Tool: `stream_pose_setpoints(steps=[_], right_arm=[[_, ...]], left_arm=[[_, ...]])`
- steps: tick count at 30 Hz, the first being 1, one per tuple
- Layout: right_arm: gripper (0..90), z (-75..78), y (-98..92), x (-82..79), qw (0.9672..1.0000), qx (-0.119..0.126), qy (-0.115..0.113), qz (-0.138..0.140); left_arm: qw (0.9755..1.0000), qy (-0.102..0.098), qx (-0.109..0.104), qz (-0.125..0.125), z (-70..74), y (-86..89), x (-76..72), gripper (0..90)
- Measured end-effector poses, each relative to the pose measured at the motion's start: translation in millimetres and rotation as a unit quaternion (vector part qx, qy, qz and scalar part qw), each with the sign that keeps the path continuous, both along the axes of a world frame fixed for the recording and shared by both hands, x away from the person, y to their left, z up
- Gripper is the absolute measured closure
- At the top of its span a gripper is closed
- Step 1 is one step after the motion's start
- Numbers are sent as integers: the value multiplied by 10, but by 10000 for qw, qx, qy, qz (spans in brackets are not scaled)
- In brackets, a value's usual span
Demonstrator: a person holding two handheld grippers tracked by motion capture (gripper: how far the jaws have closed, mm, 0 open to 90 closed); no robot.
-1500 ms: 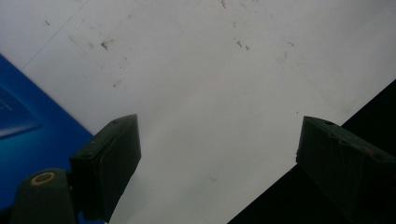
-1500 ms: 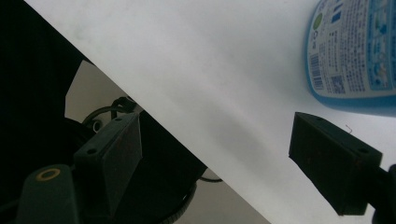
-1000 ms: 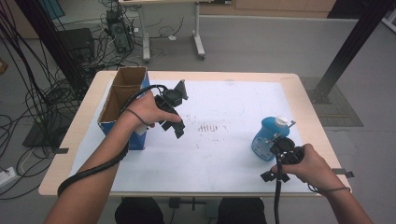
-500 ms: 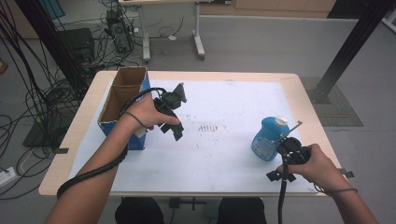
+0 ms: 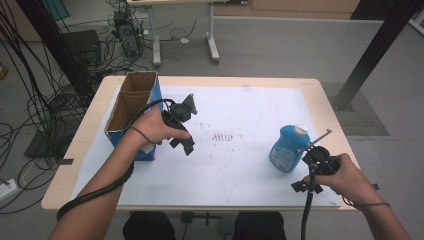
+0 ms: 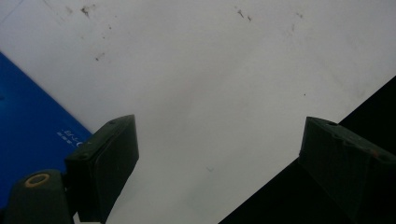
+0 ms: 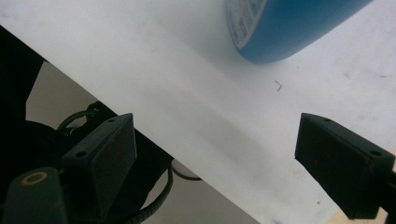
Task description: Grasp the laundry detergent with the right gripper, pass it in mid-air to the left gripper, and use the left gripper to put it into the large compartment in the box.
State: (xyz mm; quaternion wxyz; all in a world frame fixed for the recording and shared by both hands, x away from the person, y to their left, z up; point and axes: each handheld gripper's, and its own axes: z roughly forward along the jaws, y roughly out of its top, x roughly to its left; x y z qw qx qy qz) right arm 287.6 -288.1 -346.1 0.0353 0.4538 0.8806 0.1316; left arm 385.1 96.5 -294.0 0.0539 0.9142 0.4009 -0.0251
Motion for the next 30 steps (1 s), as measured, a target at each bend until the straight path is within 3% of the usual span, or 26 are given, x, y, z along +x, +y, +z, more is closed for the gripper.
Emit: stream_pose_setpoints(steps=[16, 30], right_arm=[[126, -75, -131, 31, 10000, 40, -3, -68], [127, -101, -286, 44, 9996, 200, -96, -144]], left_arm=[[9999, -43, 58, -109, -29, -32, -200, 120], [9999, -40, -88, -53, -69, 5, -312, 118]])
